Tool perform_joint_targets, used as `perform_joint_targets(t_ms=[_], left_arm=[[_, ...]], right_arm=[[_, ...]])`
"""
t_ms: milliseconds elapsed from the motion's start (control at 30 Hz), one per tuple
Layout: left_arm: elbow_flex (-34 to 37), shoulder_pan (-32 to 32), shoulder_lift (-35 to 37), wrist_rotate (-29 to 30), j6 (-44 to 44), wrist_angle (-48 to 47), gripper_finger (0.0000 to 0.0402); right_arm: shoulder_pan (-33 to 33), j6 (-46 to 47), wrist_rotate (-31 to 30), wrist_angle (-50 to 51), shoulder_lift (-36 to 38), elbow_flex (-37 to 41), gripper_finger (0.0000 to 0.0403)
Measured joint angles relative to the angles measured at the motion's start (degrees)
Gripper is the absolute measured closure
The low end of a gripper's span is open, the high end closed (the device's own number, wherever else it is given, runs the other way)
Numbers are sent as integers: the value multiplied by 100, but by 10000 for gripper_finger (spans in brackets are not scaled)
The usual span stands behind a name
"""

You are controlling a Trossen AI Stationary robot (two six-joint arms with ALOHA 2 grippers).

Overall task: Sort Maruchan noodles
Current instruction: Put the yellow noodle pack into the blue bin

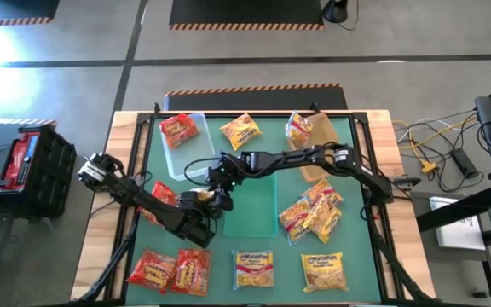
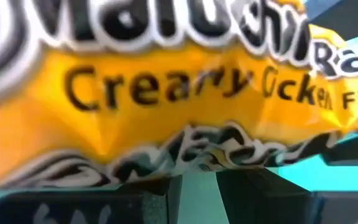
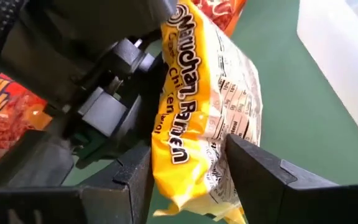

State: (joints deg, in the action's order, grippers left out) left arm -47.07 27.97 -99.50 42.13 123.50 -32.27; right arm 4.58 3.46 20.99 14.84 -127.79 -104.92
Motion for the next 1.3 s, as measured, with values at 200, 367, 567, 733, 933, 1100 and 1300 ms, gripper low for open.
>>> perform_joint_targets(t_ms=[200, 367, 567, 733, 933, 1100, 1300], left_arm=[[0, 0, 0, 0, 0, 37, 326], [0, 8, 2, -27, -2, 59, 326], [0, 35, 4, -127, -103, 279, 326], [-24, 50, 7, -128, -151, 318, 326], [-119, 157, 102, -122, -153, 289, 326], [-166, 433, 358, -116, -84, 3, 326], [-166, 927, 776, -119, 670, -972, 326]], right_arm=[[-7, 24, -6, -86, -48, 2, 225], [9, -56, -54, -88, -48, -15, 250], [33, -196, -303, -77, -48, -15, 300], [57, -196, -295, -77, -48, -15, 310], [77, -196, -286, -59, -38, -15, 310], [83, -196, -284, -10, -16, -15, 310], [120, -209, -287, 204, 141, -15, 311]])
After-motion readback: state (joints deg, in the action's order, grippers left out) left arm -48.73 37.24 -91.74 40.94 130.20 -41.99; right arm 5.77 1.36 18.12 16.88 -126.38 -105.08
